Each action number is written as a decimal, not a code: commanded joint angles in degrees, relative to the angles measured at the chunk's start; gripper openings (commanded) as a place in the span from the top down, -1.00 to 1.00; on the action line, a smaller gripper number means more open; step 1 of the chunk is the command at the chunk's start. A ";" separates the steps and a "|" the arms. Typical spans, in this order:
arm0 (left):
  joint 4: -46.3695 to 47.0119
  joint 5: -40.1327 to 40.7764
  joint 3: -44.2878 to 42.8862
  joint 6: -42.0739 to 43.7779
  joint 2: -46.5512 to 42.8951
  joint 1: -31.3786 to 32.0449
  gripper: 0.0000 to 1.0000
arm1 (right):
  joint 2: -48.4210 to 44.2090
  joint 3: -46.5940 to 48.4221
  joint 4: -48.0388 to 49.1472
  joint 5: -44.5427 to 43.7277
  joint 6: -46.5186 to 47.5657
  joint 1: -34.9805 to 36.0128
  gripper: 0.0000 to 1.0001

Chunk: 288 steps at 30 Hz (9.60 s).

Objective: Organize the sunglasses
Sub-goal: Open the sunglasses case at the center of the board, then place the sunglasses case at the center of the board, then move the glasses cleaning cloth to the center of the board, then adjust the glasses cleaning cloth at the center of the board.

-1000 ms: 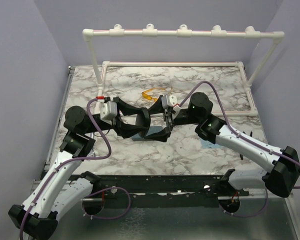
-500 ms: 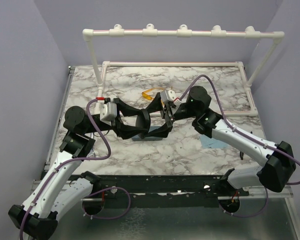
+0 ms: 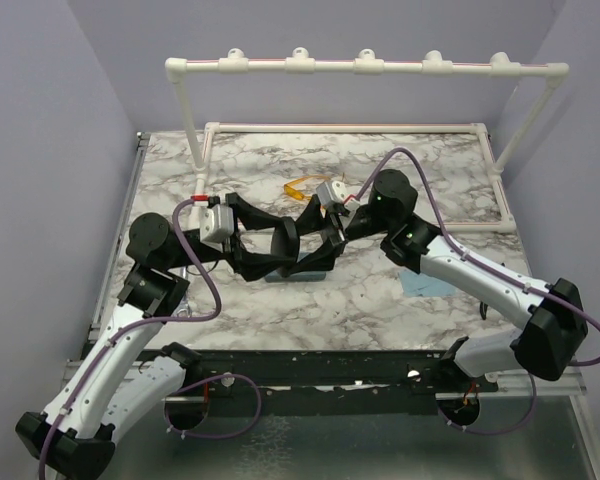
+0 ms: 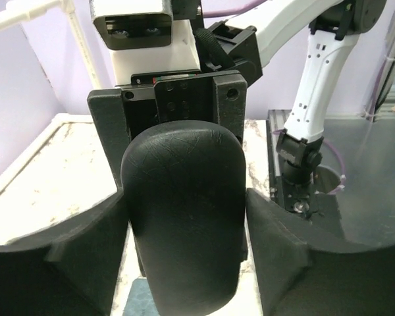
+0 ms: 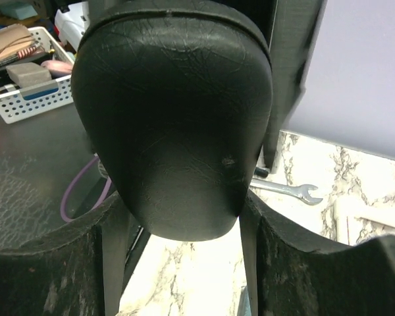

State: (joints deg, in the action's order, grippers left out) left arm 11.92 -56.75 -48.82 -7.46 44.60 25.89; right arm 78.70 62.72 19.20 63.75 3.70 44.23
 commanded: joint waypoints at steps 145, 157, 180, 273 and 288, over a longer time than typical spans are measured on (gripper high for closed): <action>-42.51 63.32 12.51 69.68 13.39 -3.65 1.00 | -8.19 -20.12 -12.04 -55.53 -6.76 -6.96 -1.00; -24.48 67.30 17.85 77.47 19.37 -4.11 1.00 | -7.37 -20.72 -17.60 -69.99 -13.92 -11.21 -1.00; -29.66 61.64 15.58 77.80 18.87 -5.41 0.06 | -9.52 -24.07 -32.21 -88.47 -28.52 -17.84 -0.99; 9.52 48.20 21.31 32.92 33.41 31.41 0.24 | 10.18 -14.32 -39.97 -51.45 -32.02 -20.23 0.75; 9.19 48.67 20.43 33.83 35.21 32.90 0.24 | 10.12 -14.63 -39.24 -50.81 -29.67 -20.23 0.51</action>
State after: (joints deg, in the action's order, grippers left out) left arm 20.51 -9.32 -28.05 25.98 79.11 58.00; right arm 88.18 48.34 -19.62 13.61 -26.94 24.16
